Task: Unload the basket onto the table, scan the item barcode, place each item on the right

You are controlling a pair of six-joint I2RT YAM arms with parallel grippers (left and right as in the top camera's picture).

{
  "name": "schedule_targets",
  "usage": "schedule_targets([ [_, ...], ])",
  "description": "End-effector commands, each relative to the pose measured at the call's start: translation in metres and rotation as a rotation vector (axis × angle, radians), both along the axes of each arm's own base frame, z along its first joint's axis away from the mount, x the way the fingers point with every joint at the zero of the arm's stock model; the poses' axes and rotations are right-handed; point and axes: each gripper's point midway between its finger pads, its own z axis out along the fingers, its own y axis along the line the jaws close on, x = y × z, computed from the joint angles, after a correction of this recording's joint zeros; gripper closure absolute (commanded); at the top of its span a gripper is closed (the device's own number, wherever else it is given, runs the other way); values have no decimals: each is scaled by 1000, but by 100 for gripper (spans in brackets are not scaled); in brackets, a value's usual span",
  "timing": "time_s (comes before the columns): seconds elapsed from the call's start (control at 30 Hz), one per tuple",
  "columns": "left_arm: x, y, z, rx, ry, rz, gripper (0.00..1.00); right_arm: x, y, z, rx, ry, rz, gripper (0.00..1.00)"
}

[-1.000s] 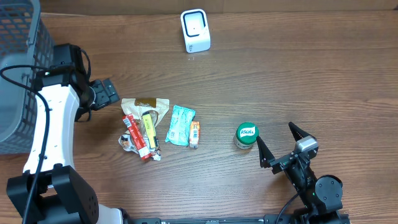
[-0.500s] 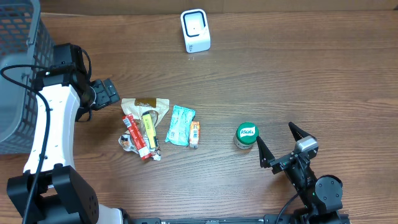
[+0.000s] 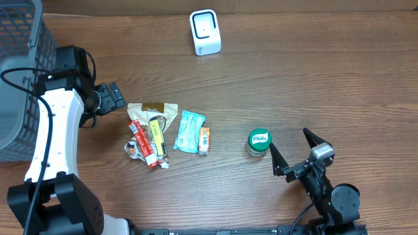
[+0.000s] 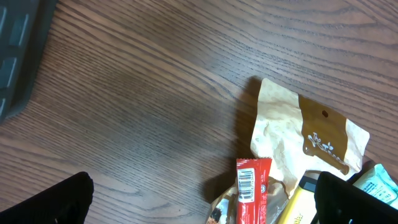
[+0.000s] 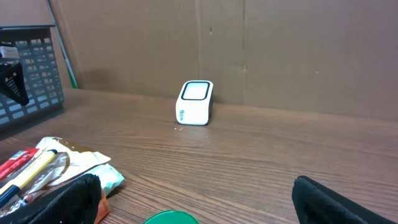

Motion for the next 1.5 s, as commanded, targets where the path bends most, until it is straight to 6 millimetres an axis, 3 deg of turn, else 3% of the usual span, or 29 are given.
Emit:
schedule_targets([
  [0.0,4,0,7,5,-20,-21,0,0,-1,1,64,16,-4,0],
  [0.23,4,0,7,5,-20,-21,0,-9,-4,50,120,-55,-3,0],
  [0.53,4,0,7,5,-20,-21,0,-31,-21,124,144,-145,-75,0],
  [0.73,4,0,7,5,-20,-21,0,-43,-24,154,133,-101,-78,0],
  [0.93,4,0,7,5,-20,-21,0,-43,-24,183,111,-12,-82,0],
  [1.07,4,0,7,5,-20,-21,0,-33,-22,188,74,135,-90,0],
  [1.2,4,0,7,5,-20,-21,0,-17,-20,182,-6,436,-117,0],
  [1.33,4,0,7,5,-20,-21,0,0,-15,168,-73,695,-119,0],
  [1.47,4,0,7,5,-20,-21,0,26,16,138,-66,919,12,0],
])
